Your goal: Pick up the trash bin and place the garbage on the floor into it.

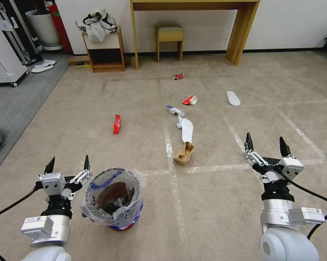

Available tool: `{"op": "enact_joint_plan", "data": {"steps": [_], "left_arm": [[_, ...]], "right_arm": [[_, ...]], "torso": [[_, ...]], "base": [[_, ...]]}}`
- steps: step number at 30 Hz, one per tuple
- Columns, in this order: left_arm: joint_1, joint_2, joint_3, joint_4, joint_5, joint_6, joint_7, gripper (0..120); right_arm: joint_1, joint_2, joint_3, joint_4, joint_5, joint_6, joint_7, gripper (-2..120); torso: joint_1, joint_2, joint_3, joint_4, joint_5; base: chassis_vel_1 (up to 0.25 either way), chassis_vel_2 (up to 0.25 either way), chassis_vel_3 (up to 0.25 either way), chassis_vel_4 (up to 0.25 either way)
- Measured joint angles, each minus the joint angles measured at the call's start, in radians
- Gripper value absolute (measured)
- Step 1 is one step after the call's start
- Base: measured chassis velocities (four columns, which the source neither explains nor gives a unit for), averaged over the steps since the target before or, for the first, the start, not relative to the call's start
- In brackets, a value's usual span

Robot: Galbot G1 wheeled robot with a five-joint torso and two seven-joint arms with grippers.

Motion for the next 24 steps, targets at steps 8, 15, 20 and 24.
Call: {"op": "enact_joint_plan", "data": {"steps": [8, 15, 20, 24], "left_arm": [[0.008, 0.041, 0.0, 0.004, -0.104, 0.114, -0.103, 99], [0.012, 0.102, -0.007, -0.043, -0.352, 0.365, -0.316, 99], [-0.012, 0.158, -0.008, -0.045, -0.65, 0.533, -0.483, 99], [-0.024, 0.182, -0.008, -0.027, -0.718, 0.558, -0.526, 99]], "right_arm": [[0.01, -0.005, 0.007, -0.006, 0.01, -0.009, 0.012, 100], [0.009, -0.001, 0.008, -0.006, 0.011, -0.011, 0.017, 100], [0.011, -0.002, 0.011, -0.004, 0.015, -0.015, 0.02, 100], [0.009, -0.001, 0.011, 0.0, 0.015, -0.019, 0.021, 100]], "torso": [[0.0, 0.0, 0.0, 0.0001, -0.0001], [0.0, 0.0, 0.0, 0.0001, -0.0001], [0.0, 0.0, 0.0, 0.0, 0.0], [0.0, 0.0, 0.0, 0.0, -0.0002]], "base": [[0.0, 0.0, 0.0, 0.0], [0.0, 0.0, 0.0, 0.0], [0.0, 0.0, 0.0, 0.0], [0.0, 0.0, 0.0, 0.0]]}}
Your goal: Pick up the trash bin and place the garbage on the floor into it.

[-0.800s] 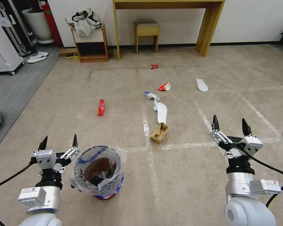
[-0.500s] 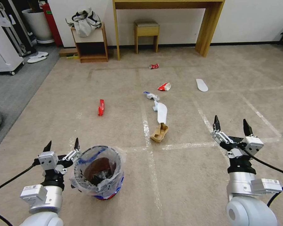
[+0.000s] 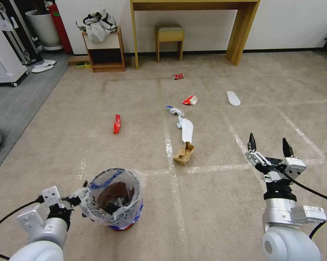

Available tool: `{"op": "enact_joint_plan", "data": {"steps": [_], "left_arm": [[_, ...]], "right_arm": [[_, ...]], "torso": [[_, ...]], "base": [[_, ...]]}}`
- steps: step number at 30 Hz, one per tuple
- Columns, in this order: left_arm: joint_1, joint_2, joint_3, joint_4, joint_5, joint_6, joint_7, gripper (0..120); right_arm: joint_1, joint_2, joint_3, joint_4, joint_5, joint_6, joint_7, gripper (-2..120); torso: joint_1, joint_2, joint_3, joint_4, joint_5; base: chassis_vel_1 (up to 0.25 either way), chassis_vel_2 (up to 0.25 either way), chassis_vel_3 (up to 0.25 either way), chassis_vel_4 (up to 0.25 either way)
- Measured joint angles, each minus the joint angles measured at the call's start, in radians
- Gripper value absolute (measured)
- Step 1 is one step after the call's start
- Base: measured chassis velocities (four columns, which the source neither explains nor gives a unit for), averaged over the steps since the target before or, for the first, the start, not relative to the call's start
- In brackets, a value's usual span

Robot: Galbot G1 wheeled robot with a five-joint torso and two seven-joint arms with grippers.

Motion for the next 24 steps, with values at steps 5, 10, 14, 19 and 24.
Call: {"op": "enact_joint_plan", "data": {"steps": [5, 10, 14, 19, 24], "left_arm": [[-0.018, 0.03, 0.012, 0.037, -0.03, 0.012, -0.016, 99], [-0.032, 0.039, 0.026, 0.056, -0.037, 0.021, -0.025, 99], [-0.04, 0.054, 0.022, 0.071, -0.038, 0.033, -0.033, 99], [-0.057, 0.064, 0.011, 0.089, -0.038, 0.036, -0.04, 99], [-0.075, 0.078, -0.001, 0.124, -0.056, 0.038, -0.05, 99]], "right_arm": [[-0.011, 0.006, 0.002, 0.004, -0.005, -0.006, 0.008, 100], [-0.023, -0.004, 0.009, 0.004, -0.006, -0.007, 0.013, 100], [-0.026, -0.006, 0.006, 0.003, -0.008, -0.007, 0.016, 100], [-0.028, -0.004, 0.001, -0.002, -0.014, -0.005, 0.016, 100], [-0.028, -0.006, 0.002, -0.005, -0.015, -0.001, 0.018, 100]], "torso": [[0.0, 0.0, 0.0, 0.0, 0.0001], [0.0, 0.0, 0.0, -0.0001, 0.0002], [0.0, 0.0, 0.0, 0.0, 0.0002], [0.0, 0.0, 0.0, 0.0, 0.0002], [0.0, 0.0, 0.0, 0.0, 0.0002]], "base": [[0.0, 0.0, 0.0, 0.0], [0.0, 0.0, 0.0, 0.0], [0.0, 0.0, 0.0, 0.0], [0.0, 0.0, 0.0, 0.0], [0.0, 0.0, 0.0, 0.0]]}}
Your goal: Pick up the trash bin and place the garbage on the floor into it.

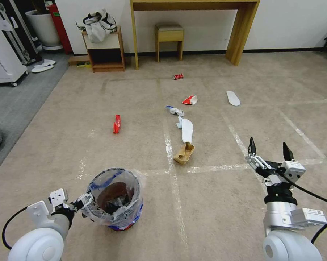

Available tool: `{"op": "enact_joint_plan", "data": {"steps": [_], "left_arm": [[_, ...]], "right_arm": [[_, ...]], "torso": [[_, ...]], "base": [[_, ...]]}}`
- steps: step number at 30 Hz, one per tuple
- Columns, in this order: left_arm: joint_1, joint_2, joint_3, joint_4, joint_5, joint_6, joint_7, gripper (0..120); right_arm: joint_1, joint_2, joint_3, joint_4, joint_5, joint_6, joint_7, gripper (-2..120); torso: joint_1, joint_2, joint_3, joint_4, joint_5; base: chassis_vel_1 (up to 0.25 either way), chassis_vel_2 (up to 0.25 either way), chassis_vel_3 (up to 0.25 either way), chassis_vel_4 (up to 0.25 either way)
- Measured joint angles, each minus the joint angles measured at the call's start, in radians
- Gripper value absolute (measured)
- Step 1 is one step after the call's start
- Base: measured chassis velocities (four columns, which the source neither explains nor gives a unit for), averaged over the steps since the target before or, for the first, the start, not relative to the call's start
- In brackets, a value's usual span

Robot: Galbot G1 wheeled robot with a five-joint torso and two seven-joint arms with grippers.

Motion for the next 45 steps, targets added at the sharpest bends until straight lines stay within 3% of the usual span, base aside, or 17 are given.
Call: {"op": "enact_joint_plan", "data": {"steps": [9, 35, 45], "left_arm": [[-0.033, -0.009, 0.017, 0.059, -0.029, 0.004, -0.018, 99], [-0.05, -0.04, 0.064, 0.149, -0.004, 0.005, -0.012, 99], [-0.081, -0.059, 0.116, 0.184, 0.019, 0.007, -0.007, 100]], "right_arm": [[-0.004, 0.001, 0.0, 0.004, -0.001, 0.003, 0.001, 100], [0.008, 0.001, -0.009, -0.005, 0.001, 0.018, 0.003, 100], [0.016, -0.008, -0.006, -0.013, 0.009, 0.02, 0.006, 100]], "torso": [[0.0, 0.0, 0.0, -0.0001, 0.0], [0.0, 0.0, 0.0, 0.0, 0.0001], [0.0, 0.0, 0.0, 0.0001, 0.0004]], "base": [[0.0, 0.0, 0.0, 0.0], [0.0, 0.0, 0.0, 0.0], [0.0, 0.0, 0.0, 0.0]]}}
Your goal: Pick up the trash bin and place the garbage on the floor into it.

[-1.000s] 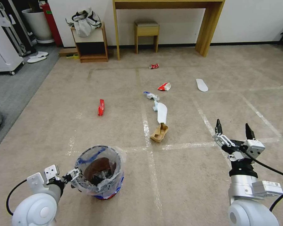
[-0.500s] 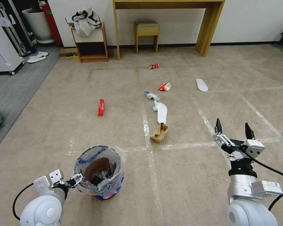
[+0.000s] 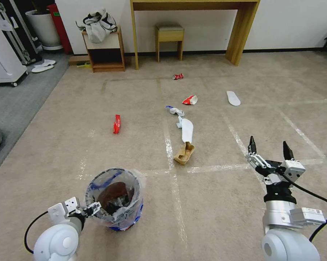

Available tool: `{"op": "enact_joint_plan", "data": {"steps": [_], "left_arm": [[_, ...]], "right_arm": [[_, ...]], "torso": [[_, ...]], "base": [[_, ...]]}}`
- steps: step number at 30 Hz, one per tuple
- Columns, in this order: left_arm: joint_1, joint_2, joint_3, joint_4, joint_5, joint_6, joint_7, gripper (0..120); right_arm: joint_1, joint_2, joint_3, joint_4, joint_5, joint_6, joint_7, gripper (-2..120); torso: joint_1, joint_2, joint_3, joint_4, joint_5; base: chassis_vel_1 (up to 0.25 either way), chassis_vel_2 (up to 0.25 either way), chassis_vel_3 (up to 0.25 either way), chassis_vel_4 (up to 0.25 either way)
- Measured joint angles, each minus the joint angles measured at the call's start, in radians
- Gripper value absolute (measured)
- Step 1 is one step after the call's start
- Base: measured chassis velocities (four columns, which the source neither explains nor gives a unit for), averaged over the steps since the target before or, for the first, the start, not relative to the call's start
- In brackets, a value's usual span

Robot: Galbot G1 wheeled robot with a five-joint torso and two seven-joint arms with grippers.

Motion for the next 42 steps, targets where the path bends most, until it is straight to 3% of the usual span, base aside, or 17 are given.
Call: {"op": "enact_joint_plan", "data": {"steps": [13, 19, 28, 31, 34, 37, 39, 42], "left_arm": [[-0.024, -0.01, 0.035, 0.017, 0.008, 0.002, -0.004, 97], [-0.028, -0.014, 0.044, 0.019, 0.008, 0.005, -0.001, 79], [-0.023, -0.018, 0.049, 0.01, 0.009, 0.008, 0.011, 41], [-0.023, -0.018, 0.049, 0.009, 0.009, 0.008, 0.012, 38], [-0.021, -0.019, 0.049, 0.008, 0.008, 0.008, 0.013, 19], [-0.021, -0.02, 0.049, 0.009, 0.008, 0.008, 0.015, 15], [-0.022, -0.023, 0.049, 0.013, 0.007, 0.008, 0.018, 1], [-0.022, -0.024, 0.049, 0.013, 0.006, 0.008, 0.023, 0]], "right_arm": [[0.01, -0.002, 0.0, -0.009, 0.006, 0.0, 0.001, 100], [0.016, -0.001, -0.001, -0.014, 0.006, 0.0, 0.002, 100], [0.019, 0.001, -0.002, -0.019, 0.006, -0.001, 0.002, 100], [0.019, 0.001, -0.002, -0.019, 0.005, -0.001, 0.002, 100], [0.018, 0.002, -0.002, -0.018, 0.004, -0.001, 0.002, 100], [0.018, 0.002, -0.002, -0.018, 0.003, -0.001, 0.002, 100], [0.018, 0.003, -0.003, -0.017, 0.001, -0.001, 0.002, 100], [0.017, 0.003, -0.003, -0.017, 0.0, -0.001, 0.002, 100]], "torso": [[0.0, 0.0, 0.0, 0.0003, 0.0001], [0.0, 0.0, 0.0, 0.0002, -0.0001], [0.0, 0.0, 0.0, -0.0004, -0.0006], [0.0, 0.0, 0.0, -0.0004, -0.0006], [0.0, 0.0, 0.0, -0.0003, -0.0007], [0.0, 0.0, 0.0, -0.0003, -0.0007], [0.0, 0.0, 0.0, -0.0002, -0.0005], [0.0, 0.0, 0.0, -0.0003, -0.0005]], "base": [[0.0, 0.0, 0.0, 0.0], [0.0, 0.0, 0.0, 0.0], [0.0, 0.0, 0.0, 0.0], [0.0, 0.0, 0.0, 0.0], [0.0, 0.0, 0.0, 0.0], [0.0, 0.0, 0.0, 0.0], [0.0, 0.0, 0.0, 0.0], [0.0, 0.0, 0.0, 0.0]]}}
